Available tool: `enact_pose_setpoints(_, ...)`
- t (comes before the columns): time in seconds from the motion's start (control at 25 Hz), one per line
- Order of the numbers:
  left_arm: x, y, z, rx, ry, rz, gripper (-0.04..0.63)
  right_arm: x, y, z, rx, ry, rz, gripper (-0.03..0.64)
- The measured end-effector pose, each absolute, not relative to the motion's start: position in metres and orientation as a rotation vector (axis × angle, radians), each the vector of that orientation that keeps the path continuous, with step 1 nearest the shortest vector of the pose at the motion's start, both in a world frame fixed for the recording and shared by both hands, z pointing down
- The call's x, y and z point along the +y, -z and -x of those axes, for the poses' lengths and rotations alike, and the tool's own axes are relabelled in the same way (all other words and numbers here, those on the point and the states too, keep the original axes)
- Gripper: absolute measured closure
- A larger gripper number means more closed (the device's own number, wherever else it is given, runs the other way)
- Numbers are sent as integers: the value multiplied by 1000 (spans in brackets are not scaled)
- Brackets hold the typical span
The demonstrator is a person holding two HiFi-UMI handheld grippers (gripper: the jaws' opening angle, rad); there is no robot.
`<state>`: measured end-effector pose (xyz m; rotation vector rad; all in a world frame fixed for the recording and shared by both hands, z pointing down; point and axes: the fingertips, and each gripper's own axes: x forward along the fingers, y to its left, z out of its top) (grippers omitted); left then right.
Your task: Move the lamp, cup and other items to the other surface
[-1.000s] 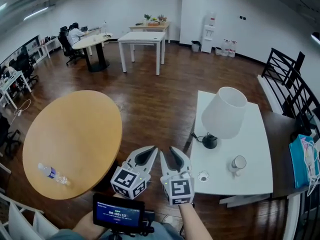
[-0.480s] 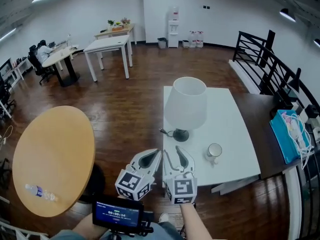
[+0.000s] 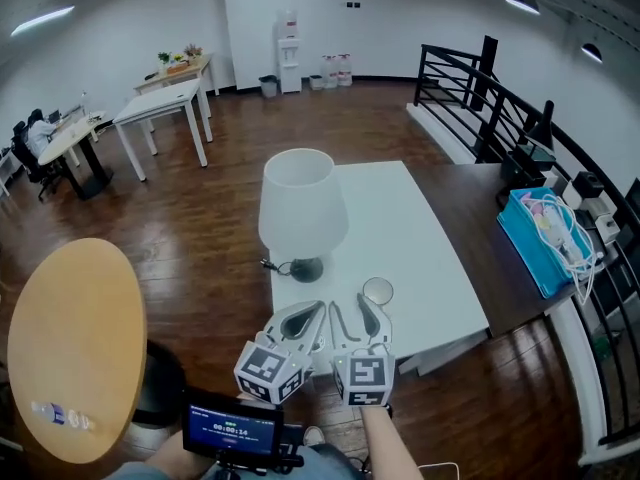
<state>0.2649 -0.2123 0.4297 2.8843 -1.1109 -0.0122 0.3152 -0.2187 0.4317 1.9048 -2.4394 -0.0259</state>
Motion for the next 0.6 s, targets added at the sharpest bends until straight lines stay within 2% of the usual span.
enact_pose_setpoints(0.2,-219,-446,-297,-1039,-24,-2855,590,-226,-451,-353,-2370,-30,-1983,388)
enact_pose_setpoints(0.4,-230,-465,-319,-1008,-62,-2833,589,-245,-485,-380,-2327,-131,-2004,305)
enact_pose_setpoints(0.48,-235,-471,-326,-990,-82,-2838,589,-255,-501,-390,-2303,-170,-2004,296)
enact_pose_setpoints(0.52,-237,-475,-329,-980,-89,-2838,590,-260,-509,-394,-2290,-188,-2003,263)
enact_pose_setpoints(0.6,-243,-483,-332,-969,-101,-2831,590,-268,-523,-400,-2266,-214,-2002,258)
